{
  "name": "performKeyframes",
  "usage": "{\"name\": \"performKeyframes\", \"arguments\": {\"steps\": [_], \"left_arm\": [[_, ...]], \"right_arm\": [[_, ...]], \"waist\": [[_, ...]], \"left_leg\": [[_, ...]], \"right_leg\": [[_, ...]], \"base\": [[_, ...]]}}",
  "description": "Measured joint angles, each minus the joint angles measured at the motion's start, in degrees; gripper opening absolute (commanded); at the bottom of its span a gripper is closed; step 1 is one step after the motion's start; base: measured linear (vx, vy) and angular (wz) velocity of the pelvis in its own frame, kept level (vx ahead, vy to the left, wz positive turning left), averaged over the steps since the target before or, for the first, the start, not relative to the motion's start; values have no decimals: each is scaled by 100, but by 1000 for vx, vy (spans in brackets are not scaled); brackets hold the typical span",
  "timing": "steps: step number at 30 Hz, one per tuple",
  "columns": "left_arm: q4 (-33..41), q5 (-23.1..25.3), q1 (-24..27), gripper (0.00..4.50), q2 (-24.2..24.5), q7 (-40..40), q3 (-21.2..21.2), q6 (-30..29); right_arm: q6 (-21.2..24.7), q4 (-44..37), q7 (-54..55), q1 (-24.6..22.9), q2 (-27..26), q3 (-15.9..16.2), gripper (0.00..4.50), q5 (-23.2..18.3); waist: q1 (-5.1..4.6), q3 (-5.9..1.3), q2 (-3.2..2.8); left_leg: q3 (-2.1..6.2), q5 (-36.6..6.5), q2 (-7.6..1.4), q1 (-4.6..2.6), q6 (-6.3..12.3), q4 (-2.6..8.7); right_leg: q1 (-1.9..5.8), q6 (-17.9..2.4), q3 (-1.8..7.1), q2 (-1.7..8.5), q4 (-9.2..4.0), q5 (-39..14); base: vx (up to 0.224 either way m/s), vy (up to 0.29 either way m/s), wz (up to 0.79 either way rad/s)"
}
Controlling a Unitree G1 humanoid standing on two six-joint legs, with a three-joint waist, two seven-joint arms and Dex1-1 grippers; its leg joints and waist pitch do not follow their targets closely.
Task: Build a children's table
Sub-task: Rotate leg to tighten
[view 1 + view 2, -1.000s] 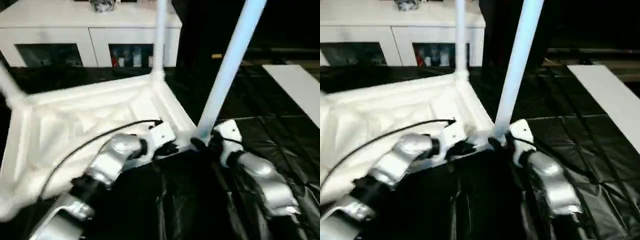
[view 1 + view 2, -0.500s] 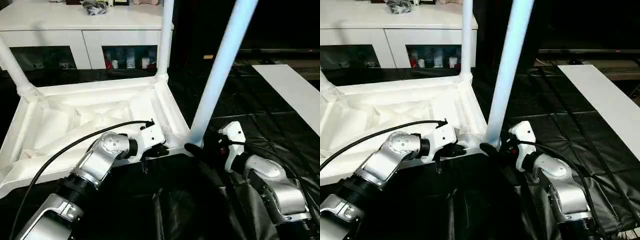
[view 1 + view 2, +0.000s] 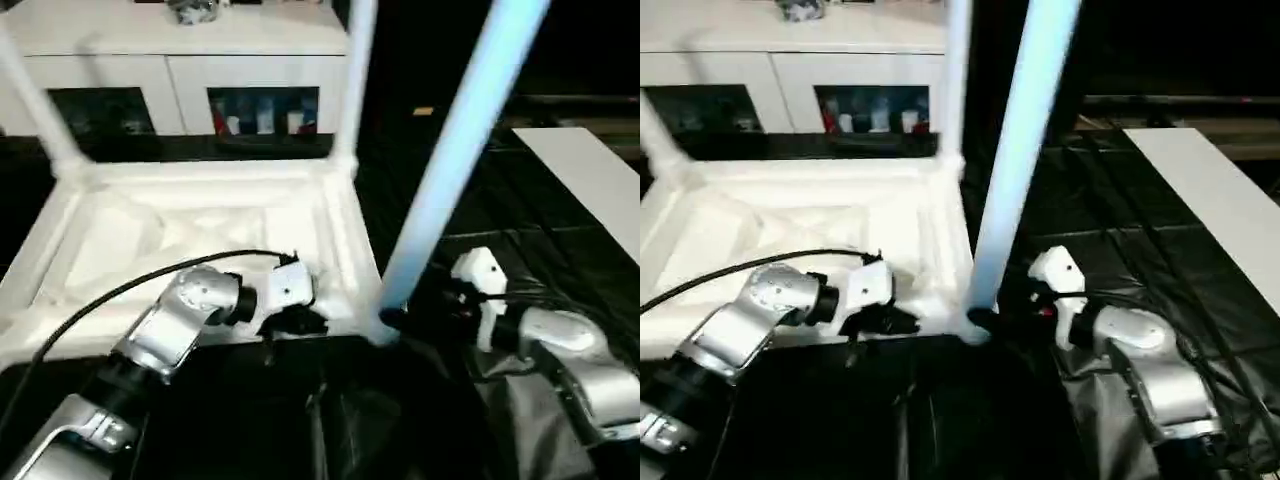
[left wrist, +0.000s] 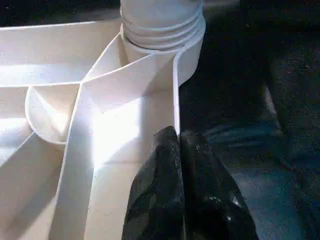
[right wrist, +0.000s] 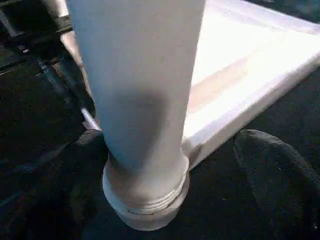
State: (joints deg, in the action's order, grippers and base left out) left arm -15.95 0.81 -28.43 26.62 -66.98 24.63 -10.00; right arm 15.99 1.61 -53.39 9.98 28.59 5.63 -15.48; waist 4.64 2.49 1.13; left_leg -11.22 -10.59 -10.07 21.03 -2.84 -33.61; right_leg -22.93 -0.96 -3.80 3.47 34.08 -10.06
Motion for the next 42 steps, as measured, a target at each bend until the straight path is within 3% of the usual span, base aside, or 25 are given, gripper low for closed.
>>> {"name": "performKeyframes", "arguments": {"steps": [11, 17, 20, 22, 31, 38, 42], "left_arm": [[0, 9, 0, 0, 26, -66, 5, 15], [-2, 13, 1, 0, 13, -63, 8, 19], [-3, 16, 1, 0, 9, -54, 9, 21], [-4, 18, 1, 0, 9, -48, 10, 21], [-8, 35, 3, 0, 12, -32, 12, 21], [-18, 117, 39, 0, 8, 137, -7, 19], [-128, 202, 39, 0, -97, 356, -12, 0]], "right_arm": [[-231, 258, -390, 34, 70, 289, 433, 65], [-324, 344, -386, 86, -35, 360, 356, 167], [-378, 382, -374, 86, -70, 386, 346, 184], [-416, 404, -346, 87, -77, 387, 311, 195], [-559, 523, -311, 127, -124, 393, 240, 268], [-652, 618, -59, 122, -304, 382, 215, 291], [-663, 702, 219, 122, -451, 372, 208, 396]], "waist": [[39, 1, 5], [42, -1, 8], [42, -1, 8], [42, -1, 8], [42, -3, 11], [18, -10, 22], [14, -9, 22]], "left_leg": [[0, 2, 0, -6, -1, -8], [0, 2, 0, -4, 0, -10], [0, 2, 0, -4, 0, -11], [0, 2, 0, -4, 0, -12], [0, 2, 0, -6, 0, -14], [0, 2, 0, -25, -1, -15], [1, 1, 0, -82, -1, -15]], "right_leg": [[6, -2, 2, 0, 4, 10], [6, -3, 2, 0, 4, 10], [6, -3, 2, 1, 5, 11], [6, -3, 2, 1, 5, 11], [9, -4, 2, 1, 6, 11], [22, 18, 2, 1, 6, 0], [65, 26, 0, 2, -3, -5]], "base": [[0, 0, 0], [0, 0, 0], [0, 0, 0], [0, 0, 0], [0, 0, 0], [0, 0, 0], [0, 0, 0]]}}
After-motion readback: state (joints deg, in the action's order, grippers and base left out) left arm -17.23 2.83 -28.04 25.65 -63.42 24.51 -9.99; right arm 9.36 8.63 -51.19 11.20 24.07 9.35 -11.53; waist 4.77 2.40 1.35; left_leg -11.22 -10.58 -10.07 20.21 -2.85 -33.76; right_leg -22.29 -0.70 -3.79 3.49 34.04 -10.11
